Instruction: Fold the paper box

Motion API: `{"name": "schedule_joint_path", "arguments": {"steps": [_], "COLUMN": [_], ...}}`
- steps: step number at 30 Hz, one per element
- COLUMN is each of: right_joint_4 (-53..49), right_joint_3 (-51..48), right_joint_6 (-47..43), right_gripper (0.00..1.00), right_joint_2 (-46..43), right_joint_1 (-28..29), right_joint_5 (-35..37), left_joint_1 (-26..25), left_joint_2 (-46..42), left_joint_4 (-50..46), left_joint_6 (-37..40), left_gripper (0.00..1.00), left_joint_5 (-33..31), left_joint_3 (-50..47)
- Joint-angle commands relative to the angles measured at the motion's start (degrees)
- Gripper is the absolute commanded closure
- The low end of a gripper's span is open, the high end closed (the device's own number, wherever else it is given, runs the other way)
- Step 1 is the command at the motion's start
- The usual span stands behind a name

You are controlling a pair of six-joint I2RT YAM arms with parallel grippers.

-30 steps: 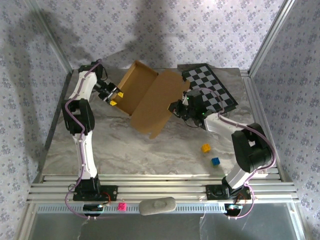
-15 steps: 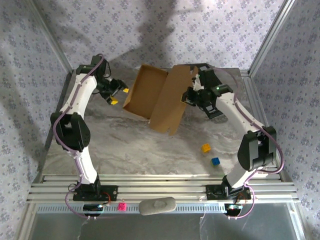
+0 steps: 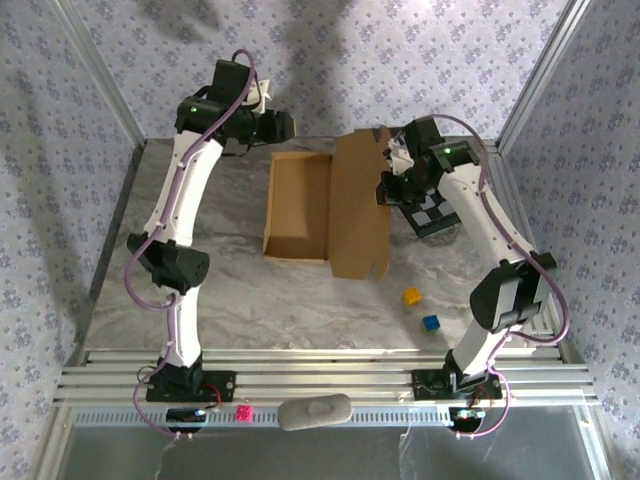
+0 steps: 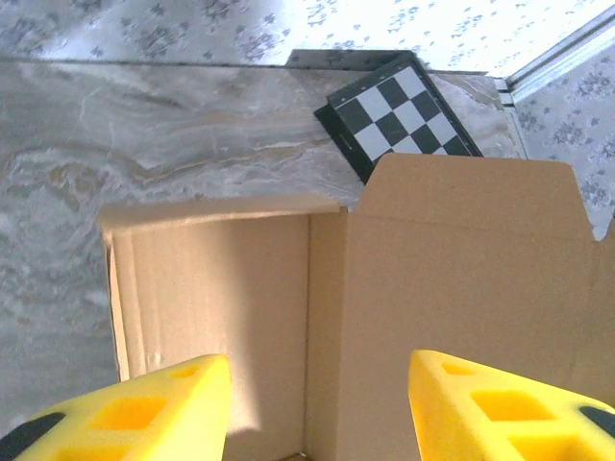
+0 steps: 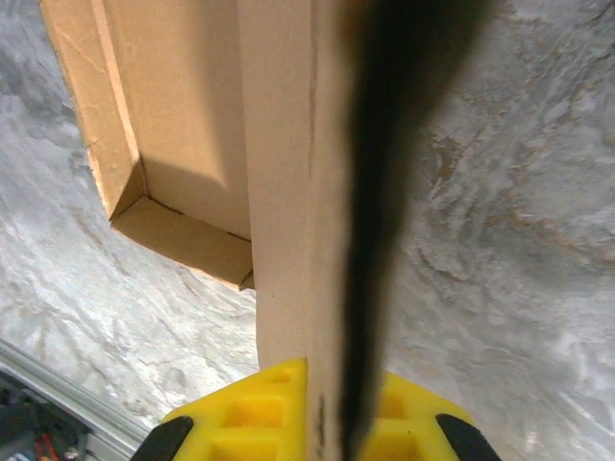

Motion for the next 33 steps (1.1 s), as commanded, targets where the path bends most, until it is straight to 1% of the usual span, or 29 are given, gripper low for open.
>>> {"name": "schedule_joint_path", "arguments": {"steps": [1,3,5,9,13,16,19,21,23,26,28,31,33], "right_joint_4": [-8.9,-11.1,-13.2,-15.6,-15.6,-16.2,-15.9,-14.3,-12.7,-10.3,-9.1,-8.1,-7.4], "right_joint_3": [5.7,8.0,10.7,14.2,17.8,24.0,30.2,32.9,34.7,35.8,35.3,33.8,33.2], "right_joint_6": [-7.6,-8.9,-10.1,-10.8,-12.5,-13.5,-13.8,-16.2,-17.4,-18.3,-19.3,-20.1,-21.2], "right_gripper": [1.0,1.0,1.0,1.0,1.0,1.0,0.99,0.97,0.96,0.97,0.98,0.99,0.99], "right_joint_2": [2.2,3.2,4.5,6.7,9.3,13.2,16.3,17.6,18.5,19.5,20.1,20.8,20.7], "right_joint_1": [0.8,1.3,2.1,4.7,10.8,15.2,18.7,21.0,23.4,26.4,27.6,28.8,29.3], "right_joint_5": [6.8,9.5,13.6,23.8,39.9,49.0,53.9,55.9,59.2,66.3,68.7,69.8,69.4], "left_joint_1": [1.9,1.9,1.8,1.8,1.9,2.2,3.0,3.7,5.2,8.7,11.3,14.1,15.4], "left_joint_2": [3.0,3.7,4.2,4.8,4.0,2.7,1.5,0.6,-1.1,-4.9,-8.5,-14.2,-17.1], "left_joint_4": [3.0,4.7,5.2,3.7,2.3,2.5,2.1,1.3,1.0,2.2,5.3,11.9,14.6], "left_joint_6": [4.6,3.7,2.9,2.3,0.8,-1.7,-4.9,-7.6,-11.7,-19.6,-25.3,-32.0,-35.9], "left_gripper": [0.49,0.49,0.49,0.47,0.46,0.46,0.46,0.46,0.45,0.44,0.44,0.44,0.44], "left_joint_5": [1.2,2.3,2.3,1.5,-0.5,-1.6,-1.4,-2.7,-4.0,-4.3,-3.1,-0.8,0.4], "left_joint_3": [3.3,3.7,3.7,3.4,0.6,-2.4,-4.6,-6.3,-9.0,-15.3,-21.7,-30.8,-35.1]}}
